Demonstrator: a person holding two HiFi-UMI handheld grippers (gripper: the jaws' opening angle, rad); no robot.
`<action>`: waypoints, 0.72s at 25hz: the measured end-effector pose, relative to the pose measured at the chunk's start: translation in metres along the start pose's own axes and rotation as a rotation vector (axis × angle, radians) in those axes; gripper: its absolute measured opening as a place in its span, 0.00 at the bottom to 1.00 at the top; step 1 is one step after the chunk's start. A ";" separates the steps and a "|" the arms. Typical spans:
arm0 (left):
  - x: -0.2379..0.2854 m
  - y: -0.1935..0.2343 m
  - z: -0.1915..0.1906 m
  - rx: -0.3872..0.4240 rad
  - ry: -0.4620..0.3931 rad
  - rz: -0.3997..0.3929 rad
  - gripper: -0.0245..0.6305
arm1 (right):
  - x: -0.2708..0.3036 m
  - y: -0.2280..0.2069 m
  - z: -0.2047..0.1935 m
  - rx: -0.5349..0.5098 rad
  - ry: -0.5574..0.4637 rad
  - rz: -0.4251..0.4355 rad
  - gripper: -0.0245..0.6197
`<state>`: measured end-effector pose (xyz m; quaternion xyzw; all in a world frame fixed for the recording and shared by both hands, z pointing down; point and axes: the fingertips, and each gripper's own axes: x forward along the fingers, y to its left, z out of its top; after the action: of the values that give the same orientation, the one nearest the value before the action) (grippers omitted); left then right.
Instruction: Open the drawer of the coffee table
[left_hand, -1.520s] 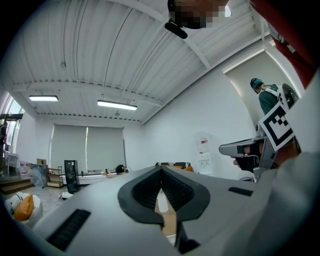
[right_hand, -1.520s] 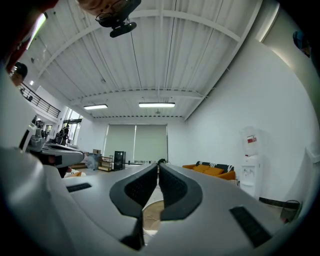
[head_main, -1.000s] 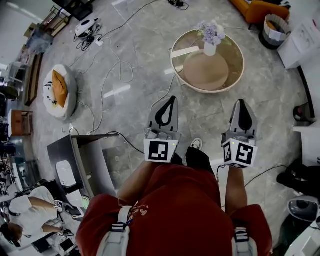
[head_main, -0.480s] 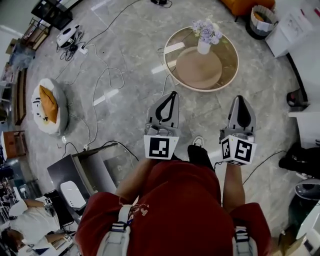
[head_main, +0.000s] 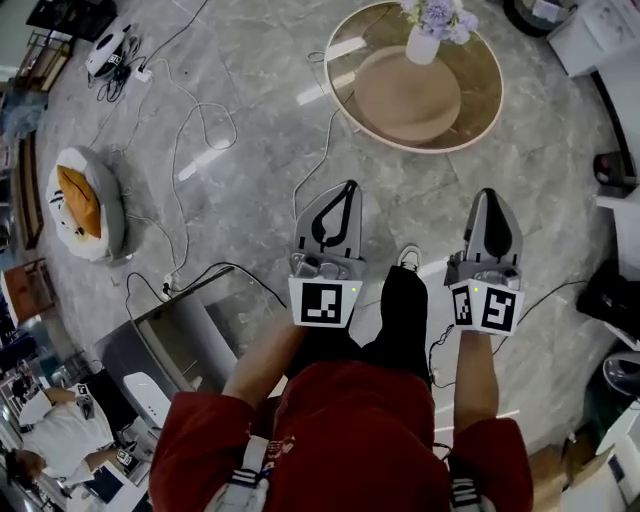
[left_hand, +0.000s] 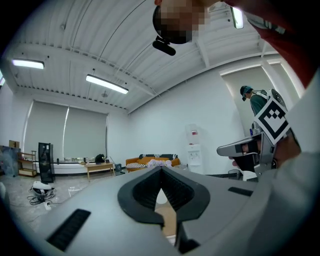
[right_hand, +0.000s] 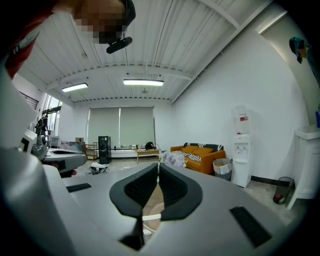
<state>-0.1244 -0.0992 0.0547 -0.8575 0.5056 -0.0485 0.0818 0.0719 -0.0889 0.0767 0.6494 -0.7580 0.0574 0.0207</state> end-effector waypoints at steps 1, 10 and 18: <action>0.000 0.000 -0.026 -0.008 0.001 0.004 0.06 | 0.006 0.003 -0.027 -0.013 0.010 0.010 0.08; -0.008 -0.024 -0.310 -0.053 0.055 0.030 0.06 | 0.044 0.006 -0.299 -0.070 0.042 0.053 0.08; 0.019 -0.065 -0.501 -0.013 -0.041 0.013 0.06 | 0.093 -0.009 -0.501 -0.132 0.019 0.121 0.08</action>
<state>-0.1424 -0.1302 0.5588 -0.8555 0.5098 -0.0272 0.0868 0.0450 -0.1243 0.5845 0.5991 -0.7977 0.0144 0.0671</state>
